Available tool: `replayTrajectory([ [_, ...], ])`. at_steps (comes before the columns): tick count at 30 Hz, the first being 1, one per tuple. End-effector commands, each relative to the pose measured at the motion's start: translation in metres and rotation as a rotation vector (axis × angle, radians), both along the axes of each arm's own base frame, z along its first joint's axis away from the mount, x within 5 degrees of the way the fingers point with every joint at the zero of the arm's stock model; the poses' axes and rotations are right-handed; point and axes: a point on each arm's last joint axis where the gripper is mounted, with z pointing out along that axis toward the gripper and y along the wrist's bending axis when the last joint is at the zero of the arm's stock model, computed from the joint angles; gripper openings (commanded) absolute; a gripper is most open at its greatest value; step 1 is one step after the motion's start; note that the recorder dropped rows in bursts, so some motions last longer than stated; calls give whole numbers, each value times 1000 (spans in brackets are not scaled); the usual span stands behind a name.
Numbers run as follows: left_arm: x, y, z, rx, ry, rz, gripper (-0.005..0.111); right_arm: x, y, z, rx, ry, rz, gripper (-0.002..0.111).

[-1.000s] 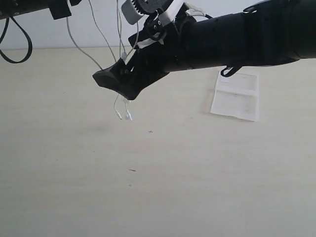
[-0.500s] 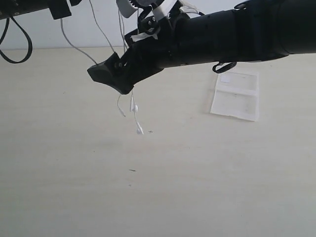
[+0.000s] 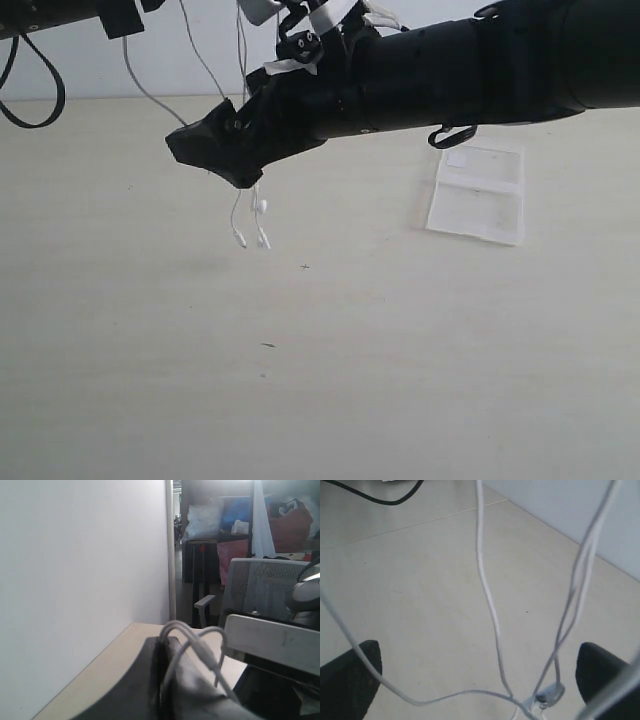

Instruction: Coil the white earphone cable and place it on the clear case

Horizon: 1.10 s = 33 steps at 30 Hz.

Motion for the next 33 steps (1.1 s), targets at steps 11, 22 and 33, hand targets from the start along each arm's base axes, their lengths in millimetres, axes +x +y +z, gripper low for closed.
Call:
replayTrajectory([
  [11,1,0,2,-17,5,6,0,6,3,12,32,-22,-4,51],
  [22,1,0,2,-21,5,8,0,7,3,11,29,-21,-8,0],
  [33,1,0,2,-21,5,8,0,10,5,-1,10,3,-10,23],
])
